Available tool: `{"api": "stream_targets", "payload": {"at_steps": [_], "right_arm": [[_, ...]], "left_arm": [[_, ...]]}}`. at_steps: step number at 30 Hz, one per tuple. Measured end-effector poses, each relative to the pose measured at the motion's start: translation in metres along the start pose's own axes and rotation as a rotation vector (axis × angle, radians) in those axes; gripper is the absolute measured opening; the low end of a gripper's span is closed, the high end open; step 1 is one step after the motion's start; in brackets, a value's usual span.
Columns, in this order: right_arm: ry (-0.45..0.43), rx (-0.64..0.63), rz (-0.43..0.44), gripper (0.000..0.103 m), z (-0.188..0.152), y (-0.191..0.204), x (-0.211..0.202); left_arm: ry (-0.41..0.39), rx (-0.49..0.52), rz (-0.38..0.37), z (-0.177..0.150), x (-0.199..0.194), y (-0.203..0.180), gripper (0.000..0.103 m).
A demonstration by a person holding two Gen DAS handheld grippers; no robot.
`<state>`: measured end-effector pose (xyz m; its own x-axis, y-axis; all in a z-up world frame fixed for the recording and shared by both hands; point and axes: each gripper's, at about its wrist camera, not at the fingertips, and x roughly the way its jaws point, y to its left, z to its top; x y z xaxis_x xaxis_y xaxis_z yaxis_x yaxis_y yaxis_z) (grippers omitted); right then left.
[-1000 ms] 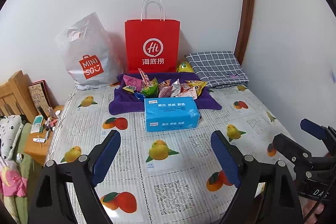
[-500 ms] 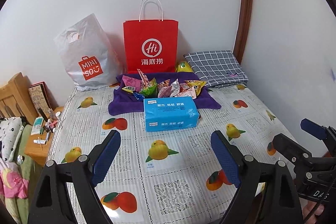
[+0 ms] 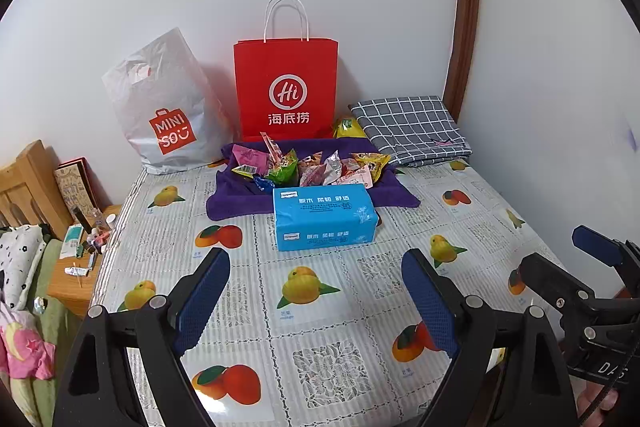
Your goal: Organize snacks
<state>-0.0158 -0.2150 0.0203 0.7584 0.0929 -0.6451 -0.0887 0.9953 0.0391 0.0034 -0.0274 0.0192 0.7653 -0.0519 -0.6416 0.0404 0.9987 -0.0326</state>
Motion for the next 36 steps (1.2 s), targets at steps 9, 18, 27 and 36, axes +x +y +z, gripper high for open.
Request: {"api": "stream_targets", "payload": {"at_steps": [9,18,27,36], "right_arm": [[-0.006,0.003,0.001,0.096,-0.0006,0.0001,-0.0026],[-0.007,0.005,0.003,0.096,-0.0006,0.0001,-0.0034],[-0.009,0.009,0.005,0.096,0.0002,0.0,-0.0051],[-0.014,0.009,0.009,0.096,0.0003,-0.0009,-0.0064]], "left_arm": [[-0.001,0.002,0.0,-0.0004,-0.0008,0.0004,0.087],[-0.001,0.001,0.0,-0.0002,-0.0006,0.0,0.087],[0.0,0.002,0.0,-0.0014,-0.0013,0.0007,0.087],[-0.001,0.001,-0.002,-0.0019,-0.0012,0.0006,0.087]]}}
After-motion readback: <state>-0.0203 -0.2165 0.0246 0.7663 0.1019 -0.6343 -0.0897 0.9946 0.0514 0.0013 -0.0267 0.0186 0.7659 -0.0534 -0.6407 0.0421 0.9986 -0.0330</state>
